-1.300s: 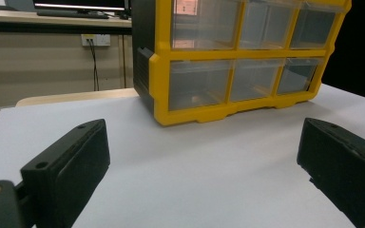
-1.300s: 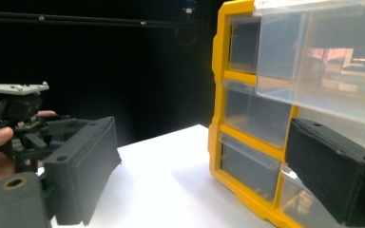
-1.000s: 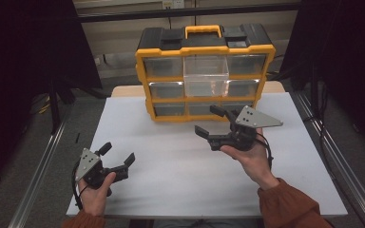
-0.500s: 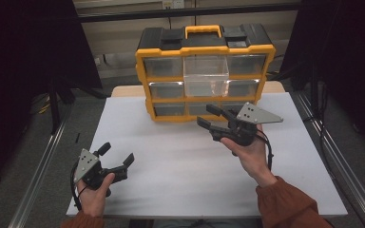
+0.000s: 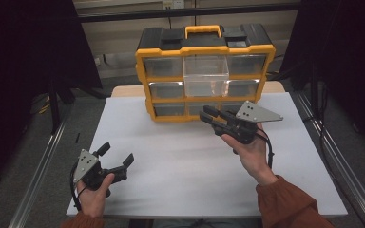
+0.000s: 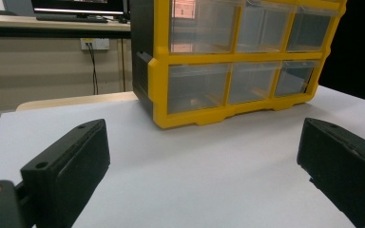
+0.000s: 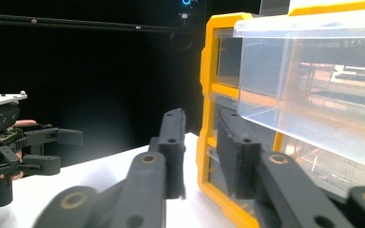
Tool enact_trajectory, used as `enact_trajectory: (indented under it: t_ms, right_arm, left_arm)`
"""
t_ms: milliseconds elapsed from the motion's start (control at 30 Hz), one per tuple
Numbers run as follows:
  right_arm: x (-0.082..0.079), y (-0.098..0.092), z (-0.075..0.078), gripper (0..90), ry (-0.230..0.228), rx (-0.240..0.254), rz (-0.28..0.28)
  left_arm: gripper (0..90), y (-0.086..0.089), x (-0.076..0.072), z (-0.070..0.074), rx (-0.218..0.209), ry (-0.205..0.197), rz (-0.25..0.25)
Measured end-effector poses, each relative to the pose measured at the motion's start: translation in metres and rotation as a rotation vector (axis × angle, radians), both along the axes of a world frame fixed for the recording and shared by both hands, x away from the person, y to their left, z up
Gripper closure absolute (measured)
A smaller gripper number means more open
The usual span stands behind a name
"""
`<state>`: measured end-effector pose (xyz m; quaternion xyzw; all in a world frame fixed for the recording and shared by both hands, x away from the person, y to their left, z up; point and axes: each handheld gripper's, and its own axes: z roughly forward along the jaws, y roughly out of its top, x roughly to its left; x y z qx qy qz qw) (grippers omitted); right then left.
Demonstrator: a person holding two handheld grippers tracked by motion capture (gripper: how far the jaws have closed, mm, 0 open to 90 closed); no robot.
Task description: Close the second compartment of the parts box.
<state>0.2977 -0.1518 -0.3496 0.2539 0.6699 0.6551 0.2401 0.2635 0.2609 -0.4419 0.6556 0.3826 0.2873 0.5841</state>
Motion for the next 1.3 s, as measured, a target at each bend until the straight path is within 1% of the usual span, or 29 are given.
enact_trajectory:
  t_ms: [33, 67, 167, 200, 233, 267, 333, 400, 433, 500, 533, 633, 700, 733, 767, 833, 867, 933, 967, 1000, 1033, 1233, 1300]
  right_arm:
    - [0.001, 0.000, 0.000, 75.3, -0.003, 0.001, -0.002]
    - [0.001, 0.000, 0.000, 76.5, -0.003, 0.000, 0.000]
    - [0.002, -0.001, 0.001, 79.1, -0.003, 0.003, -0.002]
    - [0.002, 0.000, 0.001, 80.6, -0.002, 0.004, -0.003]
    - [0.003, 0.000, 0.002, 81.3, -0.005, 0.003, 0.004]
    - [0.003, 0.000, 0.002, 84.3, -0.010, 0.006, 0.004]
    - [0.004, 0.000, 0.002, 85.2, -0.013, 0.006, 0.003]
    - [0.005, 0.000, 0.003, 88.4, -0.016, 0.004, 0.008]
    - [0.005, 0.000, 0.003, 90.0, -0.019, 0.003, 0.009]
    - [0.006, 0.001, 0.004, 90.0, -0.023, -0.007, 0.005]
    - [0.007, 0.001, 0.004, 90.0, -0.027, -0.007, 0.007]
    - [0.008, 0.001, 0.006, 90.0, -0.023, -0.007, 0.004]
    - [0.009, 0.001, 0.007, 90.0, -0.025, -0.010, 0.001]
    - [0.011, 0.002, 0.008, 90.0, -0.025, -0.008, -0.004]
    - [0.012, 0.002, 0.008, 90.0, -0.027, -0.009, -0.006]
    - [0.014, 0.002, 0.009, 90.0, -0.031, -0.003, -0.012]
    - [0.015, 0.002, 0.009, 90.0, -0.031, -0.004, -0.011]
    - [0.017, 0.002, 0.009, 90.0, -0.029, -0.004, -0.014]
    - [0.018, 0.002, 0.009, 90.0, -0.029, 0.001, -0.016]
    - [0.019, 0.002, 0.009, 90.0, -0.026, 0.005, -0.018]
    - [0.021, 0.001, 0.008, 90.0, -0.027, 0.007, -0.024]
    - [0.026, 0.001, 0.006, 90.0, -0.020, 0.017, -0.038]
    - [0.030, 0.001, 0.004, 90.0, -0.015, 0.017, -0.044]
  left_arm:
    - [3.6, -0.001, 0.000, 0.000, -0.016, -0.002, -0.004]
    - [3.6, 0.000, 0.000, 0.000, -0.001, -0.001, -0.001]
    - [3.6, -0.001, 0.000, 0.000, -0.008, 0.000, 0.001]
    - [3.6, 0.000, 0.000, 0.000, 0.000, 0.001, -0.001]
    - [3.6, 0.000, 0.000, 0.000, 0.000, 0.000, -0.002]
    - [3.6, 0.000, 0.000, 0.000, 0.007, 0.003, -0.004]
    - [3.6, 0.001, 0.000, 0.000, 0.011, 0.005, -0.001]
    - [3.6, 0.001, 0.000, 0.000, 0.015, 0.005, -0.004]
    - [3.6, 0.000, 0.000, 0.000, 0.006, 0.004, -0.001]
    - [3.6, 0.001, 0.000, 0.000, 0.009, 0.005, -0.001]
    - [3.6, 0.001, 0.000, 0.000, 0.015, 0.005, -0.002]
    - [3.6, 0.001, 0.000, 0.000, 0.014, 0.006, -0.001]
    - [3.6, 0.000, 0.000, 0.000, -0.004, 0.003, 0.002]
    - [3.6, 0.000, 0.000, 0.000, 0.004, 0.004, 0.001]
    - [3.6, 0.000, 0.000, 0.000, -0.004, 0.003, 0.004]
    - [3.6, 0.000, 0.000, 0.000, -0.006, 0.003, 0.006]
    - [3.6, 0.001, 0.000, 0.000, 0.008, 0.005, 0.003]
    - [3.6, 0.001, 0.000, -0.001, 0.010, 0.005, -0.004]
    - [3.6, 0.001, 0.000, 0.000, 0.012, 0.006, 0.003]
    - [3.6, 0.000, 0.000, -0.001, -0.001, 0.004, 0.005]
    - [3.6, 0.000, 0.000, -0.001, -0.005, 0.003, 0.006]
    - [3.6, 0.000, 0.000, 0.000, -0.010, 0.002, 0.008]
    - [3.6, 0.000, 0.000, 0.000, -0.010, 0.001, 0.008]
